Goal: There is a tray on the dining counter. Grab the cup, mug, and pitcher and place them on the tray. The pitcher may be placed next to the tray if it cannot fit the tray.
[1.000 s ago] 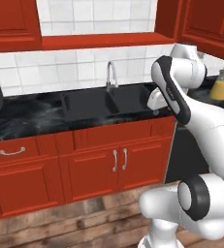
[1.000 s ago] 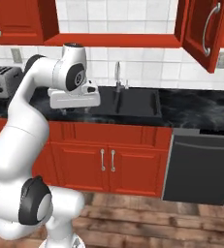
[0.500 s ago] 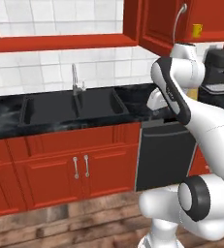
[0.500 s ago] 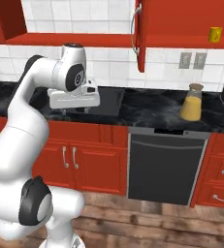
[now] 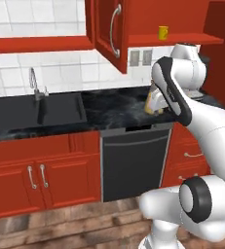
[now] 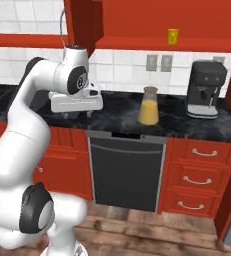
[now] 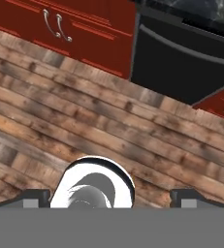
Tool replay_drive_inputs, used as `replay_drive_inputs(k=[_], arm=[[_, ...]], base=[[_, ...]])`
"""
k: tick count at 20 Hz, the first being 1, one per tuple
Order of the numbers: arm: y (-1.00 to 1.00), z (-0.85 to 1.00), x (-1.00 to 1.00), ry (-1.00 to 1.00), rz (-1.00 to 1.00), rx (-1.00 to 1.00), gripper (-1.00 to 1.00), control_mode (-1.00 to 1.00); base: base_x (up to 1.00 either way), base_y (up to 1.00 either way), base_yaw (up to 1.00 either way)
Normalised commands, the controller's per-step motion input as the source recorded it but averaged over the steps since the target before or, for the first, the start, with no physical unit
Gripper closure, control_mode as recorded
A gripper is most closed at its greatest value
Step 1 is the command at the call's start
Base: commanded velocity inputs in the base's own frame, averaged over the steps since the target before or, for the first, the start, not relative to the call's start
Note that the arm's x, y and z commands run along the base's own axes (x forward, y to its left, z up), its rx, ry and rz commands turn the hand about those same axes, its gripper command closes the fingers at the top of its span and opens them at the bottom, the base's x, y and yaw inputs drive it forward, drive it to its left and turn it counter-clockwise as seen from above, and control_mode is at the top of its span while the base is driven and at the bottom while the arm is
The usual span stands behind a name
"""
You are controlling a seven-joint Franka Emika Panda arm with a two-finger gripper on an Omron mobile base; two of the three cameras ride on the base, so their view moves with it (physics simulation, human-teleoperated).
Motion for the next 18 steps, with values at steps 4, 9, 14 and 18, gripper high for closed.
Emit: replay_drive_inputs(k=[4,9,14,18], arm=[[0.00,0.00,0.00,0.00,0.00,0.00,-1.00,1.00],[0.00,0.00,0.00,0.00,0.00,0.00,-1.00,1.00],[0.00,0.00,0.00,0.00,0.00,0.00,-1.00,1.00],[0.00,0.00,0.00,0.00,0.00,0.00,-1.00,1.00]], base=[[0.54,-1.00,0.06],[0.81,-0.94,0.01],[0.92,-0.59,0.00],[0.99,-0.21,0.00]])
